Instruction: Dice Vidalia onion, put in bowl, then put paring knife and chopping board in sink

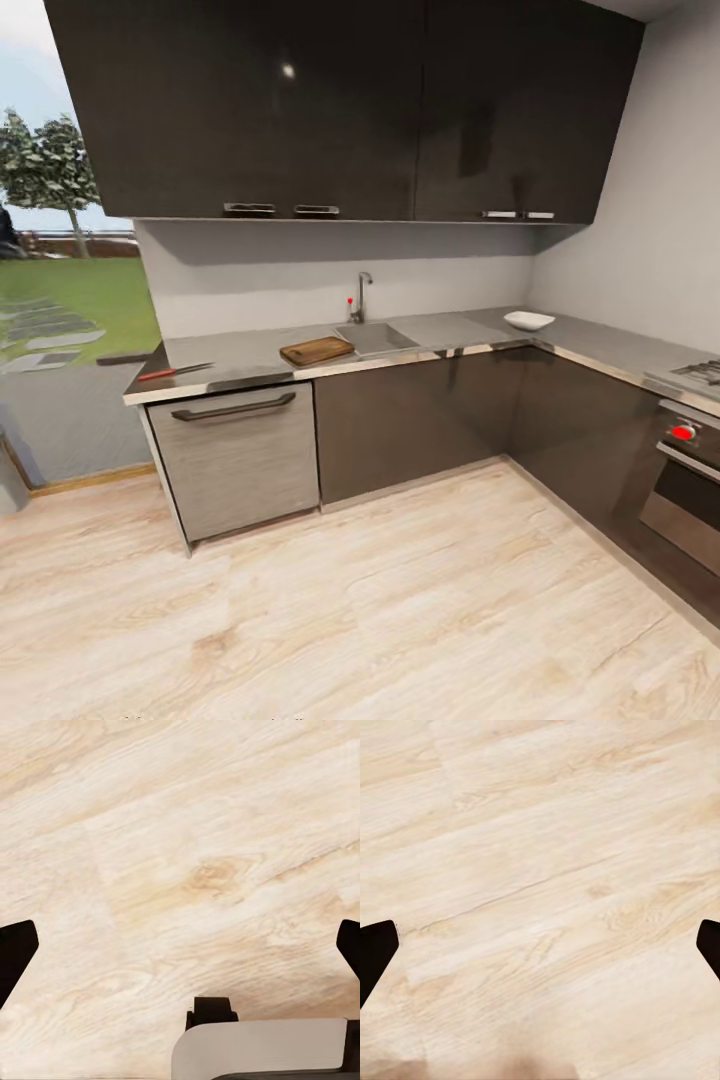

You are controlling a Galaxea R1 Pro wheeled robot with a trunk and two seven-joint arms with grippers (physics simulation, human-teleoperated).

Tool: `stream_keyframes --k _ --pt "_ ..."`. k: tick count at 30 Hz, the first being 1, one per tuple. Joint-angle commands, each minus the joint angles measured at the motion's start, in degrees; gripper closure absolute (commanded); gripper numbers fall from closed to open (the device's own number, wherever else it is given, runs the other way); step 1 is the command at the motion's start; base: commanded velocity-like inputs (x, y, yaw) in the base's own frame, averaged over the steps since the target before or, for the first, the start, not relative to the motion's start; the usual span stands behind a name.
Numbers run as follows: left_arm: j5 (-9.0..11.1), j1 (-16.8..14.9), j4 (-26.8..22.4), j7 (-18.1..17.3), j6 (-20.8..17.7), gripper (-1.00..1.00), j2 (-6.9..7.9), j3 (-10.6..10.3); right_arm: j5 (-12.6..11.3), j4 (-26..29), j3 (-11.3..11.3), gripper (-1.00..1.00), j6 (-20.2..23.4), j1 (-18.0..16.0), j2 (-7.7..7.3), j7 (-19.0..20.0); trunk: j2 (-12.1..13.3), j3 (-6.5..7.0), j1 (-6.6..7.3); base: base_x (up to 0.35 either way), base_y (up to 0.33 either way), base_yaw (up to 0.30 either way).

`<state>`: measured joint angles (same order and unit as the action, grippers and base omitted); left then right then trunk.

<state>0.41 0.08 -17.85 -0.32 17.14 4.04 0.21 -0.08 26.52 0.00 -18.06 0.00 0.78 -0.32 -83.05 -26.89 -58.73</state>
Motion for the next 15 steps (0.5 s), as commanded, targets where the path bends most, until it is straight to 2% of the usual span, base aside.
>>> stream_keyframes --k 1,15 --pt "0.1 0.0 -0.1 0.0 0.1 -1.00 0.00 0.0 0.0 0.0 0.0 -1.00 -0.1 0.0 0.01 0.0 0.0 -0.04 0.00 0.003 -0.001 0.277" --pt "0.1 0.0 0.0 0.0 0.1 -1.00 0.02 0.1 0.0 0.0 0.0 -1.00 -0.1 0.0 0.01 0.0 0.0 -0.04 0.00 0.001 0.000 0.274"
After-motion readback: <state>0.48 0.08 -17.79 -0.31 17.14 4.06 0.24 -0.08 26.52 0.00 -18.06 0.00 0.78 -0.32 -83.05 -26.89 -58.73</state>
